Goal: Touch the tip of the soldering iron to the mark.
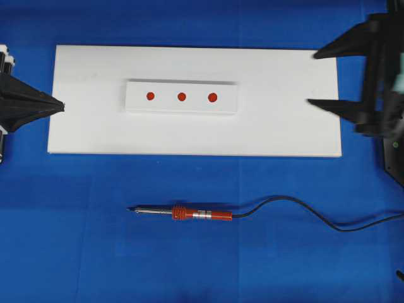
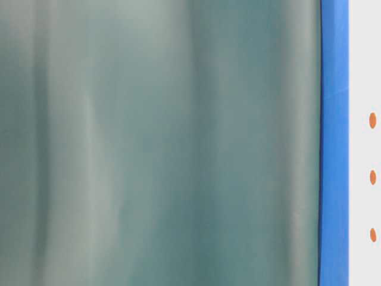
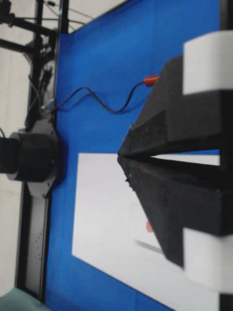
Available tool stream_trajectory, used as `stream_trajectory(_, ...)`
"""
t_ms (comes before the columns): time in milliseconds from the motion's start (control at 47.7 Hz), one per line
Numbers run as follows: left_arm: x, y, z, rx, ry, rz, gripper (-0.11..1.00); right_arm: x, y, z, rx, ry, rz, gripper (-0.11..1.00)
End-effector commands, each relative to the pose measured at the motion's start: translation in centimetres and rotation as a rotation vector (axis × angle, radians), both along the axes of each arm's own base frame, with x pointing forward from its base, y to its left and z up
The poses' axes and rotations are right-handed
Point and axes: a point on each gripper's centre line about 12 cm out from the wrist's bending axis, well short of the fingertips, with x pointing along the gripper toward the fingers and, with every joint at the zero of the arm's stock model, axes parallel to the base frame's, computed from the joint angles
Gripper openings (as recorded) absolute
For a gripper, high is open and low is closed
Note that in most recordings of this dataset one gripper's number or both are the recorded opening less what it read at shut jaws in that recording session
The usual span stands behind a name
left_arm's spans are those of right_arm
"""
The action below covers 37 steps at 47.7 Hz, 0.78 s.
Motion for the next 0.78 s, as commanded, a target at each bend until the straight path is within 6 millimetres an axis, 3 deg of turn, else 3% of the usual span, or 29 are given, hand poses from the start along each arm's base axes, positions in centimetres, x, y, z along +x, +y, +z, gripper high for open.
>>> stream_trajectory(0, 0.1, 0.0, 0.4, 0.001, -0.011, 0.000, 0.00, -1.4, 0.0, 0.6, 0.003, -0.048, -0.002, 0.90)
stream_trajectory(293, 0.1, 0.0, 0.4, 0.001, -0.011, 0.000, 0.00, -5.0, 0.2, -1.6, 0.028, -0.090, -0.005, 0.89)
stream_trajectory(461, 0.1, 0.0, 0.3, 0.003, -0.009, 0.000, 0.00, -5.8, 0.4, -3.2, 0.045, -0.075, -0.004, 0.87)
stream_trajectory(754, 0.1, 0.0, 0.2, 0.003, -0.006, 0.000, 0.00, -6.0, 0.5, -3.5, 0.045, -0.100, 0.005, 0.86)
